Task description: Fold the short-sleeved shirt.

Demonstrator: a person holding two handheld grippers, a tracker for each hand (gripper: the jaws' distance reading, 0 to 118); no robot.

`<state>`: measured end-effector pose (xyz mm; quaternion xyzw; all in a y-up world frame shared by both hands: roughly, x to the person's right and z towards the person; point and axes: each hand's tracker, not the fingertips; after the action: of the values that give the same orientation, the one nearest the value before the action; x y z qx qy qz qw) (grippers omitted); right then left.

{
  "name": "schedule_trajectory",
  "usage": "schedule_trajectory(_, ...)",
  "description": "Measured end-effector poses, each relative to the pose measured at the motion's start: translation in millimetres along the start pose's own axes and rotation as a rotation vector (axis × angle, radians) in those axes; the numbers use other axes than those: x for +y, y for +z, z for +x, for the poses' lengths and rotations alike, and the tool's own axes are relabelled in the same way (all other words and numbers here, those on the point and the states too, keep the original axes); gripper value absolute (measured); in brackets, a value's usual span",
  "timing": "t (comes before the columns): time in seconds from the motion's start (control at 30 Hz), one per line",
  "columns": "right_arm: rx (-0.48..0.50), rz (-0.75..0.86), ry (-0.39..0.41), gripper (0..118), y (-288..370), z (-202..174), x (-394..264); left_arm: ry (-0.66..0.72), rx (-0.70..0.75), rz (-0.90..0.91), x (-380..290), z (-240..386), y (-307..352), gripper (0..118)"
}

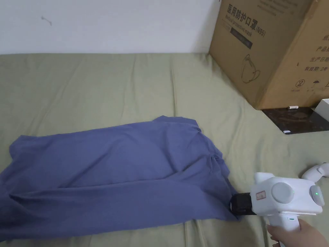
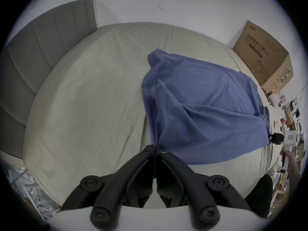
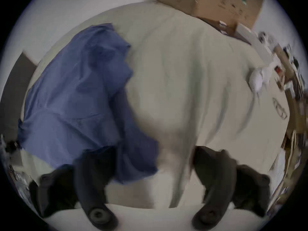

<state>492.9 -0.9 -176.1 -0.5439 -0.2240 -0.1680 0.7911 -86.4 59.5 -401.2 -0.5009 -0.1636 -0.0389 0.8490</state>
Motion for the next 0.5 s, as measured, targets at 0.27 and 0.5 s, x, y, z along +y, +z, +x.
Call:
schedule_trajectory(0.27,0.106,0.050,0.109,5,35,-21,-7,0.006,-0.015,0.027,3,-2,19,1)
schedule_trajectory(0.5,0.171,0.110,-0.043,5,31,-21,-6,0.007,-0.021,0.047,-18,-22,60,1)
